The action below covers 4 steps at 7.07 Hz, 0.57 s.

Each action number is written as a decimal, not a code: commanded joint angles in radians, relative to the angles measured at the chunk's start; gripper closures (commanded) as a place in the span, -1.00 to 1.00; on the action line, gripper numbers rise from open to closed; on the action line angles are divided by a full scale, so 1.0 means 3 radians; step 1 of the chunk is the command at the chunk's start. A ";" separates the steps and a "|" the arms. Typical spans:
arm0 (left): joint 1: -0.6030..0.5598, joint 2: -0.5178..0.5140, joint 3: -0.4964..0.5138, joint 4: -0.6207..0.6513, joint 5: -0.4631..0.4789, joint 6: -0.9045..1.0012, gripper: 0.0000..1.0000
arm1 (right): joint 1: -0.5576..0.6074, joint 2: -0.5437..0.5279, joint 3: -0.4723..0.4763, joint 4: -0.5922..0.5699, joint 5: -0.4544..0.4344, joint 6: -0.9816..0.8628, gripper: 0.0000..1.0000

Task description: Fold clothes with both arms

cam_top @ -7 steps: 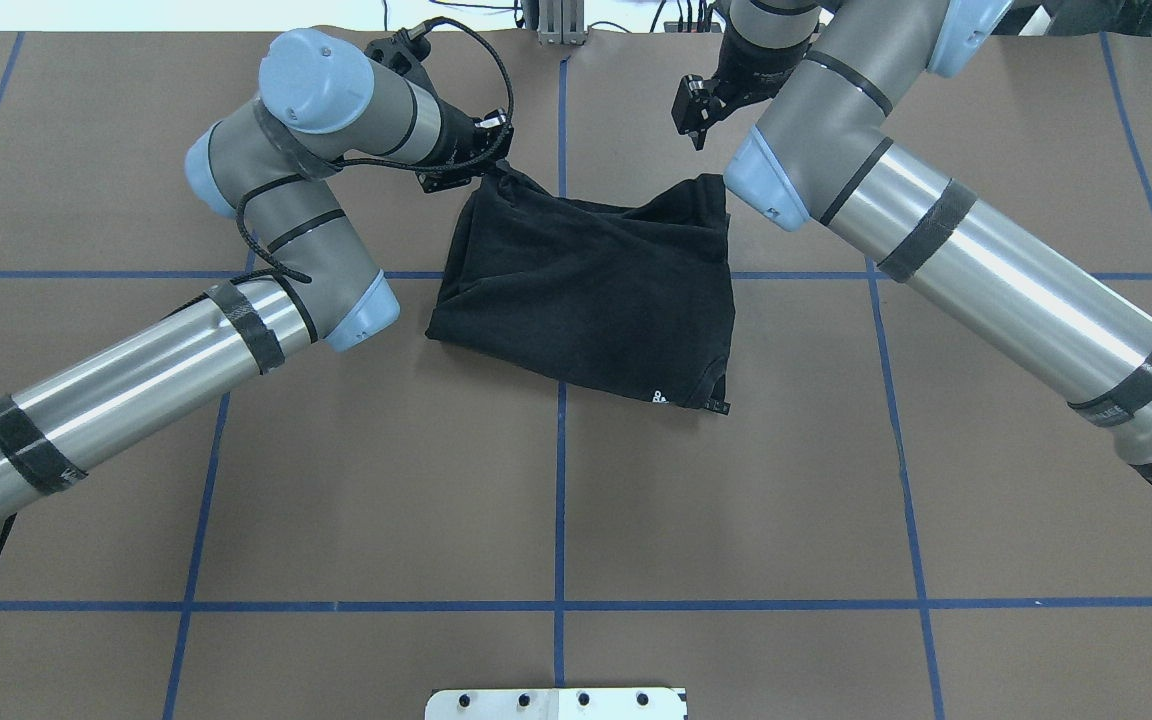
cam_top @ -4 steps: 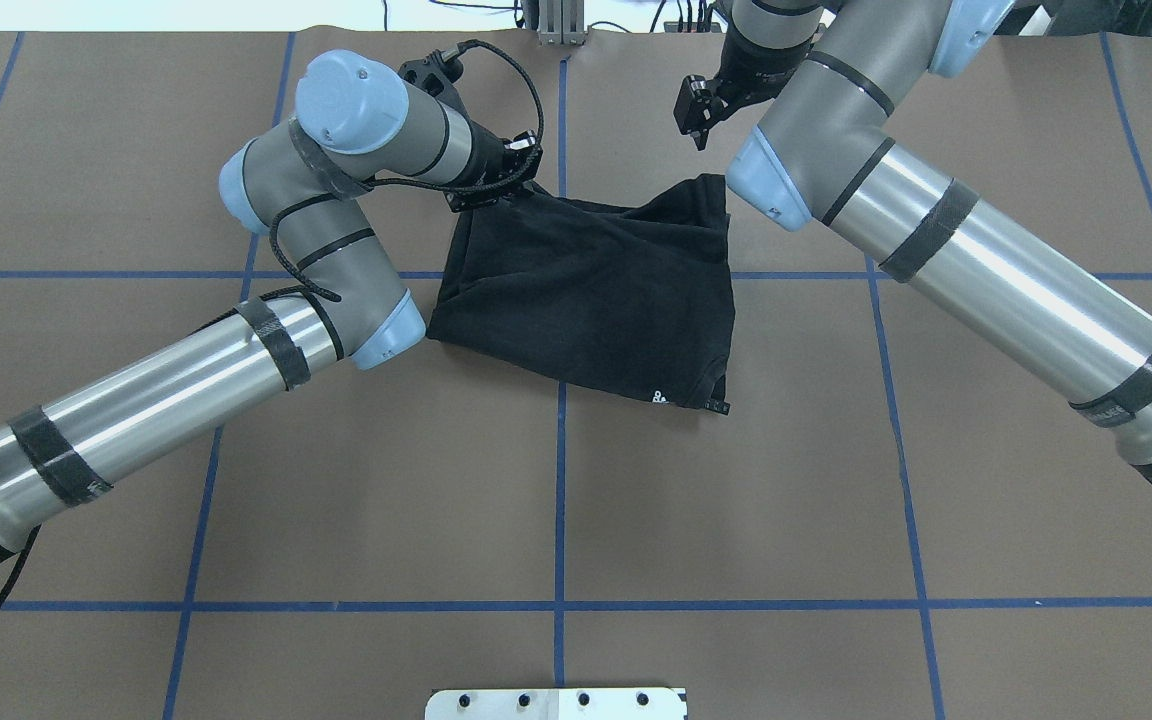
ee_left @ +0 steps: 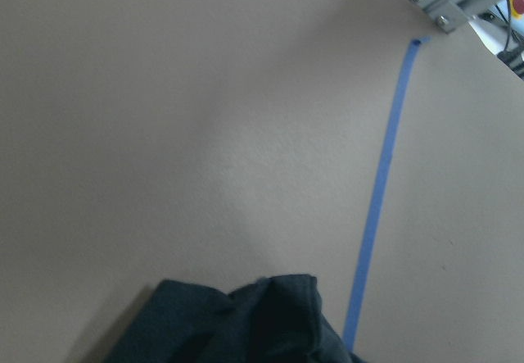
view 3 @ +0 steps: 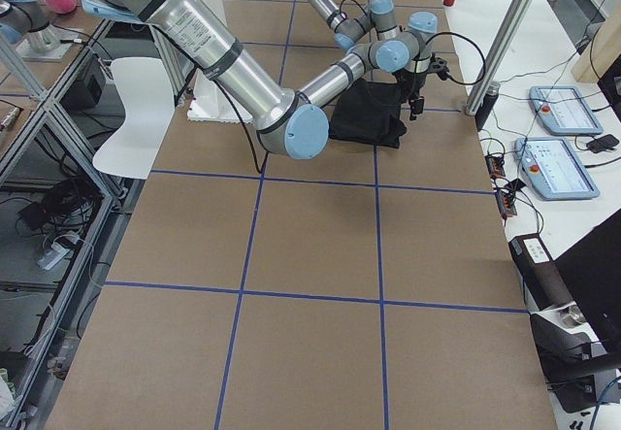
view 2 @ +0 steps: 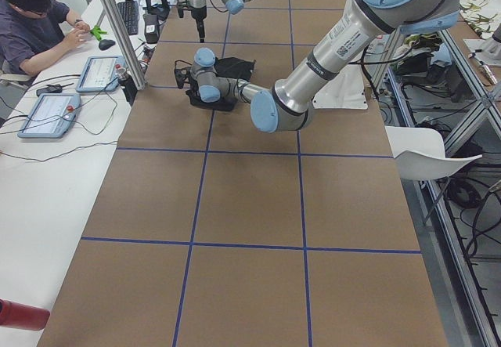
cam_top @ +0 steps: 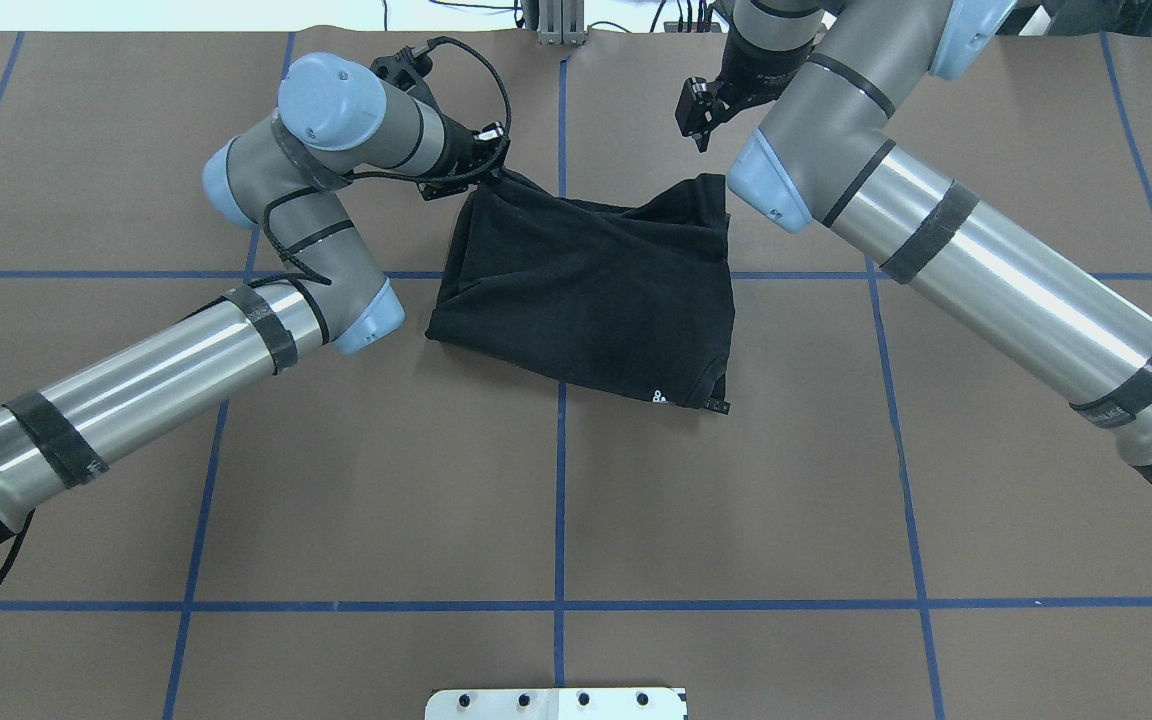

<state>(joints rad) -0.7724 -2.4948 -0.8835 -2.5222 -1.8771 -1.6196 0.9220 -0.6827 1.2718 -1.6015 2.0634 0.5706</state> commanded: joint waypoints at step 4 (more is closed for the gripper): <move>-0.0497 0.0012 0.0092 0.0032 -0.0270 0.0549 1.00 | 0.0071 -0.0005 -0.0011 0.0000 0.0004 -0.0041 -1.00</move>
<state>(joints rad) -0.8715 -2.4932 -0.8509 -2.5184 -1.9031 -1.5119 0.9294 -0.6841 1.2689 -1.6010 2.0635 0.5676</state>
